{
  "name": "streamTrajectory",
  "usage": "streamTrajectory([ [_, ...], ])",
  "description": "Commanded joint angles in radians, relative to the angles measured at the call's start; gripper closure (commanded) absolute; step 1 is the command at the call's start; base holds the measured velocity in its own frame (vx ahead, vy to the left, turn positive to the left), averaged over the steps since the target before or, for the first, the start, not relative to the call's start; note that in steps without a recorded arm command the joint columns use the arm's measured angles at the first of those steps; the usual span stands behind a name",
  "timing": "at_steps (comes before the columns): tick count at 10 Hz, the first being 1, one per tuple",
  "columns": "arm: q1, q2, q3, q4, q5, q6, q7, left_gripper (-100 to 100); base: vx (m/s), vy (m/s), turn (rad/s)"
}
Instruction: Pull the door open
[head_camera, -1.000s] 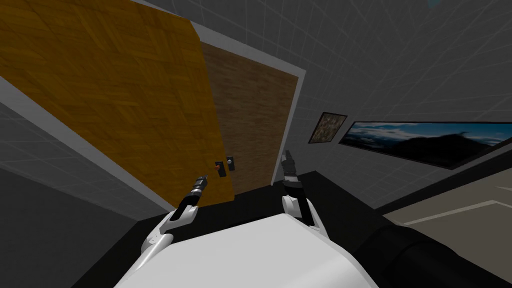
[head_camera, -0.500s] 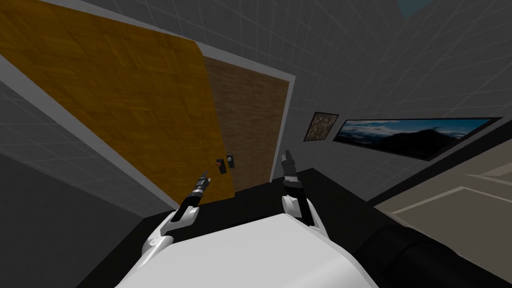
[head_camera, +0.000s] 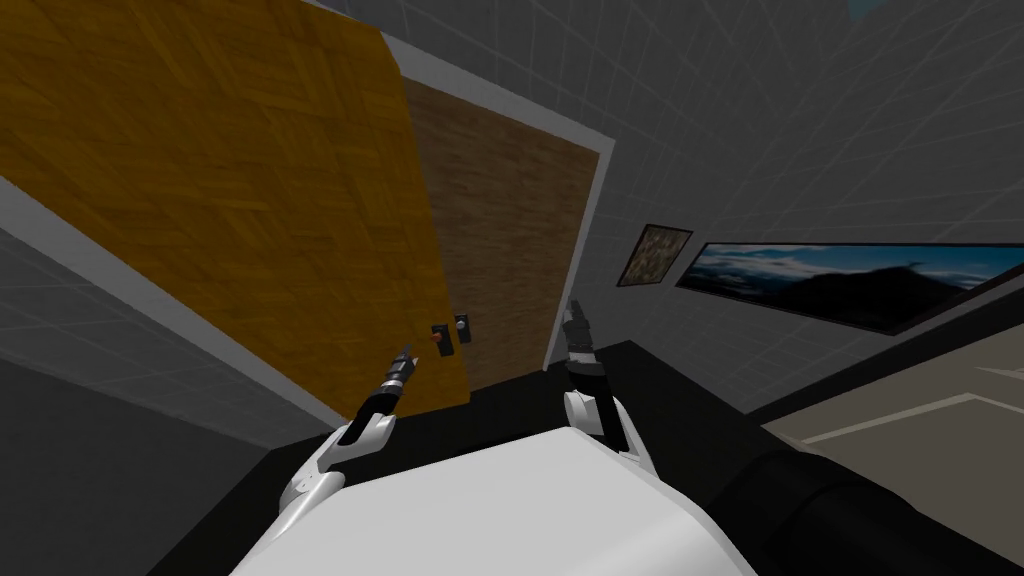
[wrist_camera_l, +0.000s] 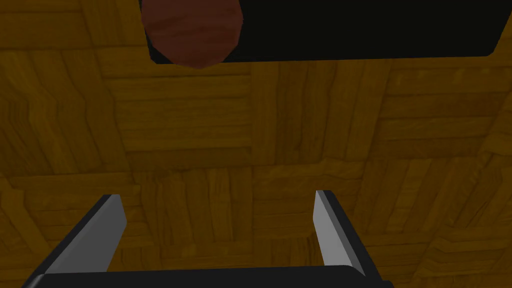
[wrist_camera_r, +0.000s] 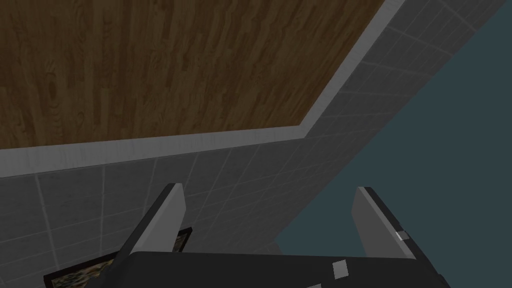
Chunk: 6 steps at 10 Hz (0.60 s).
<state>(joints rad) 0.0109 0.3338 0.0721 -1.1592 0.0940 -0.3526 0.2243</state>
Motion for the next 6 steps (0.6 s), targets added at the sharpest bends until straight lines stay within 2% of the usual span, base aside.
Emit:
streamTrajectory([
  [1, -0.014, -0.009, -0.008, -0.001, -0.002, -0.003, -0.002, -100, 0.227, -0.044, -0.094],
  [2, -0.027, -0.017, -0.017, -0.005, -0.004, -0.005, -0.003, -100, 0.222, -0.065, -0.174],
  [3, -0.016, -0.016, -0.011, -0.007, -0.004, -0.004, -0.004, -100, 0.105, -0.032, -0.037],
  [4, -0.016, -0.016, -0.011, -0.007, -0.004, -0.004, -0.004, 100, -0.012, 0.003, 0.038],
  [6, -0.016, -0.016, -0.011, -0.007, -0.004, -0.004, -0.004, 100, -0.033, 0.013, -0.008],
])
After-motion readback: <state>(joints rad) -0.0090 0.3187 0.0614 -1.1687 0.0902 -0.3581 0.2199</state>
